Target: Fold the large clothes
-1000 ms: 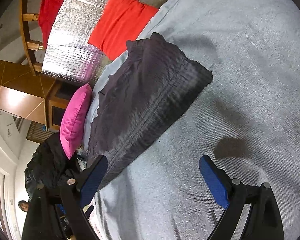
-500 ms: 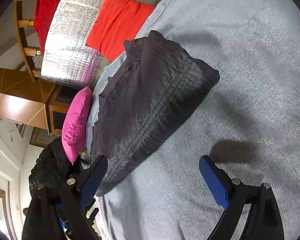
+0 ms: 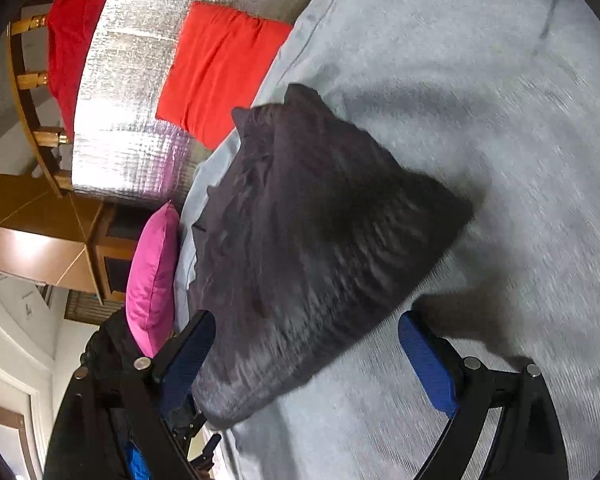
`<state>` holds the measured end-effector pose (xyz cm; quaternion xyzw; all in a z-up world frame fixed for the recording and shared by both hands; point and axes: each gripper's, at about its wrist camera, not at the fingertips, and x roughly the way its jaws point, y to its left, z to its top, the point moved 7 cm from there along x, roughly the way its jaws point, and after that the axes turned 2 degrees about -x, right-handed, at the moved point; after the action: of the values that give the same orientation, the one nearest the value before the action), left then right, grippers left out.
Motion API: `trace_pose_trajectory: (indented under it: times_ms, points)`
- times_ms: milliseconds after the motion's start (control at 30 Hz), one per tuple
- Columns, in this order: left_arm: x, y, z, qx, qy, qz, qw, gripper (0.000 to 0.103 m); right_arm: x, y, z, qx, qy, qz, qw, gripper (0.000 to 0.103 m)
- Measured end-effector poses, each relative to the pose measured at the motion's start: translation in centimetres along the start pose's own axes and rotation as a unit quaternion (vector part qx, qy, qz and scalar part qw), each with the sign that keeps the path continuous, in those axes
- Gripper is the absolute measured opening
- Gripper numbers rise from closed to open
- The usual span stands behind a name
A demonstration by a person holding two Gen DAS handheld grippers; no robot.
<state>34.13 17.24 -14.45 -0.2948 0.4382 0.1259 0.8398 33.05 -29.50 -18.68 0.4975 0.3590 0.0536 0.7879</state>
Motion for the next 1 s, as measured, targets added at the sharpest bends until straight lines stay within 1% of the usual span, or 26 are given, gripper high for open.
trace_pose_trajectory:
  times_ms: [100, 167, 200, 233, 267, 300, 333, 367, 400, 433, 467, 533, 600, 667, 700, 733, 767, 800, 833, 867, 900, 967, 1000]
  points:
    - [0.5, 0.0, 0.7, -0.003, -0.004, 0.007, 1.0, 0.076, 1.0, -0.1, 0.9, 0.008, 0.0, -0.017, 1.0, 0.095]
    - [0.7, 0.0, 1.2, 0.004, -0.012, 0.019, 0.9997, 0.074, 1.6, 0.0, 1.3, 0.005, 0.002, -0.028, 1.0, 0.094]
    - [0.8, 0.0, 1.4, 0.007, -0.014, 0.023, 0.9996, 0.068, 1.9, 0.0, 1.6, 0.003, 0.0, -0.034, 0.999, 0.093]
    - [0.9, -0.2, 1.6, 0.013, -0.013, 0.028, 0.9994, 0.057, 2.2, 0.1, 1.8, 0.0, -0.001, -0.043, 0.999, 0.089]
    - [0.9, -0.3, 1.9, 0.019, -0.012, 0.031, 0.9993, 0.051, 2.4, 0.2, 1.9, -0.006, -0.002, -0.051, 0.999, 0.081]
    - [0.9, -0.6, 2.0, 0.027, -0.013, 0.034, 0.999, 0.042, 2.5, 0.4, 2.1, -0.018, -0.003, -0.064, 0.998, 0.076]
    - [1.0, -0.8, 2.1, 0.035, -0.014, 0.037, 0.9986, 0.036, 2.6, 0.7, 2.2, -0.034, -0.004, -0.076, 0.997, 0.061]
    - [0.9, -1.1, 2.2, 0.045, -0.015, 0.041, 0.998, 0.033, 2.8, 0.9, 2.3, -0.045, -0.002, -0.082, 0.996, 0.055]
    - [0.8, -1.3, 2.2, 0.051, -0.018, 0.044, 0.9976, 0.028, 2.7, 1.0, 2.4, -0.051, -0.002, -0.086, 0.995, 0.054]
    - [0.6, -1.5, 2.3, 0.058, -0.022, 0.046, 0.997, 0.024, 2.6, 1.3, 2.5, -0.06, -0.003, -0.091, 0.994, 0.049]
    - [0.3, -1.6, 2.3, 0.065, -0.028, 0.047, 0.9964, 0.022, 2.4, 1.6, 2.6, -0.07, -0.005, -0.094, 0.993, 0.043]
    - [-0.5, -1.7, 2.2, 0.077, -0.044, 0.046, 0.995, 0.02, 1.7, 3.0, 2.7, -0.102, -0.015, -0.102, 0.989, 0.039]
    - [-1.0, -1.6, 1.8, 0.084, -0.055, 0.04, 0.9942, 0.02, 0.8, 4.0, 2.7, -0.128, -0.027, -0.104, 0.986, 0.037]
    - [-0.6, -1.5, 1.3, 0.109, -0.052, 0.04, 0.9919, 0.026, 0.5, 3.9, 2.4, -0.146, -0.03, -0.109, 0.983, 0.037]
    - [-0.5, -1.1, 1.1, 0.117, -0.053, 0.036, 0.991, 0.034, 0.8, 3.3, 2.3, -0.147, -0.02, -0.114, 0.982, 0.04]
    - [-0.7, -0.7, 1.1, 0.121, -0.059, 0.026, 0.9906, 0.044, 1.2, 2.2, 2.2, -0.136, -0.006, -0.116, 0.984, 0.052]
    - [-1.0, 0.0, 1.1, 0.125, -0.066, 0.02, 0.9898, 0.051, 1.2, 1.3, 2.1, -0.122, 0.003, -0.114, 0.986, 0.067]
    - [-1.5, 0.8, 1.3, 0.128, -0.068, 0.023, 0.9892, 0.065, 0.9, 0.6, 2.1, -0.112, 0.009, -0.106, 0.988, 0.071]
    - [-1.9, 1.3, 1.6, 0.127, -0.068, 0.019, 0.9893, 0.073, 0.2, 0.1, 2.2, -0.116, 0.011, -0.095, 0.989, 0.076]
    - [-2.5, 1.8, 2.1, 0.13, -0.07, 0.001, 0.9891, 0.074, -0.2, -0.1, 2.4, -0.124, 0.013, -0.095, 0.988, 0.08]
    - [-2.7, 1.9, 2.5, 0.136, -0.07, -0.006, 0.9882, 0.074, -0.9, -0.4, 2.7, -0.128, 0.015, -0.094, 0.987, 0.081]
    - [-2.8, 1.9, 3.7, 0.15, -0.077, 0.0, 0.9857, 0.075, -2.2, -0.7, 3.6, -0.129, 0.021, -0.08, 0.988, 0.082]
    - [-2.6, 1.4, 4.4, 0.16, -0.077, 0.0, 0.984, 0.075, -2.6, -0.8, 4.3, -0.134, 0.019, -0.085, 0.987, 0.082]
